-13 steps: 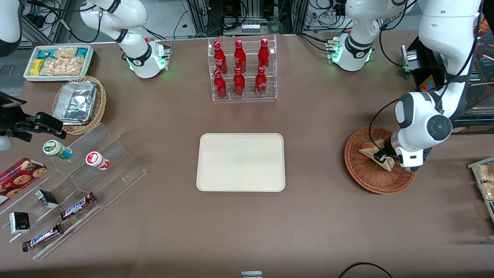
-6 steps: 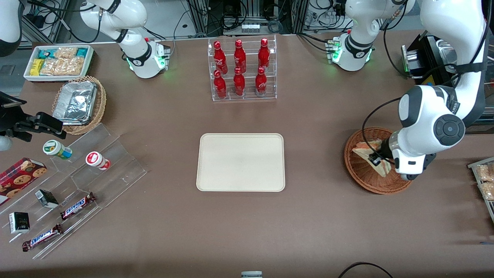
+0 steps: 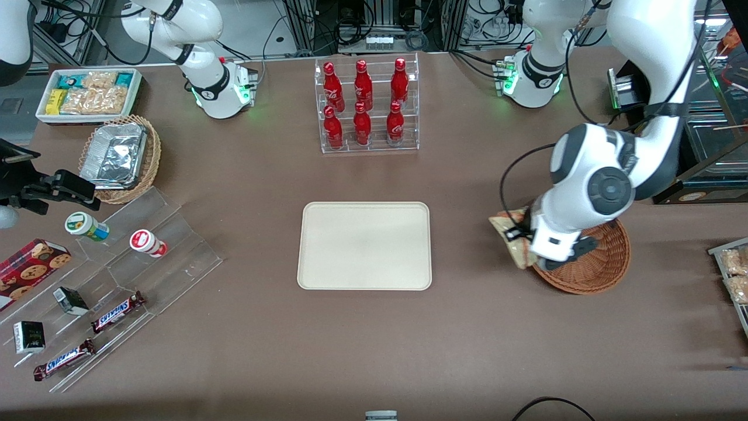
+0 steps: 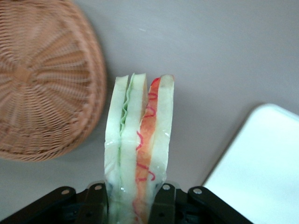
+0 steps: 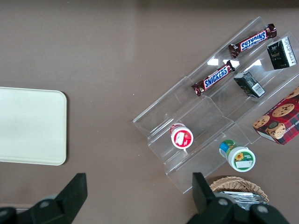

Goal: Place sandwich from basket to tray

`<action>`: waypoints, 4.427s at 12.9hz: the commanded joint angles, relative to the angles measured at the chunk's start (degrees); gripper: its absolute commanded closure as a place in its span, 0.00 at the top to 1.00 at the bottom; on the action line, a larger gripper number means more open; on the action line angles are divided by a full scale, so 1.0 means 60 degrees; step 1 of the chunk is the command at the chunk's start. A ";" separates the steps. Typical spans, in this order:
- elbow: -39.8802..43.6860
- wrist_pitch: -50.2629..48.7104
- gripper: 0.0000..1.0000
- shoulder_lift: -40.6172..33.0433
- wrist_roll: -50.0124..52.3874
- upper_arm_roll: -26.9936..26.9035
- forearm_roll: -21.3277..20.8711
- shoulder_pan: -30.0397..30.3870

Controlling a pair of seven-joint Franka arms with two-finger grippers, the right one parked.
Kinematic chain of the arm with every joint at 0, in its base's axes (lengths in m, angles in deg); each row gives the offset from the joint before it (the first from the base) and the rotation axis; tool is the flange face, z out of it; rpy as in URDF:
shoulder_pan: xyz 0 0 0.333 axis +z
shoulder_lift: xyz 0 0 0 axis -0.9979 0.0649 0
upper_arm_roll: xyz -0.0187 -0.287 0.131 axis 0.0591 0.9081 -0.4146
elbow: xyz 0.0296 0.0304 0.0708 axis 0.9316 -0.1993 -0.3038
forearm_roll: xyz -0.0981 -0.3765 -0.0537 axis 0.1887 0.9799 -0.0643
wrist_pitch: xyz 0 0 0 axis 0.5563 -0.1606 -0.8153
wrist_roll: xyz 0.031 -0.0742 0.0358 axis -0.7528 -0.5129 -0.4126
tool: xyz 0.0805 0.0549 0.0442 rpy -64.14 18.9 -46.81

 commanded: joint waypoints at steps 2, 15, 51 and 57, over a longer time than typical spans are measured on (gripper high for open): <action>0.0728 -0.0106 0.28 0.0904 -0.1279 0.0942 -0.0089 0.0002; 0.3891 0.1081 0.32 0.4698 0.1255 -0.0198 -0.2169 -0.4040; 0.1519 -0.4455 1.00 -0.3664 -0.5585 -0.2791 -0.0353 -0.0584; 0.1858 -0.4676 1.00 -0.3664 -0.5600 -0.3274 -0.0002 -0.0716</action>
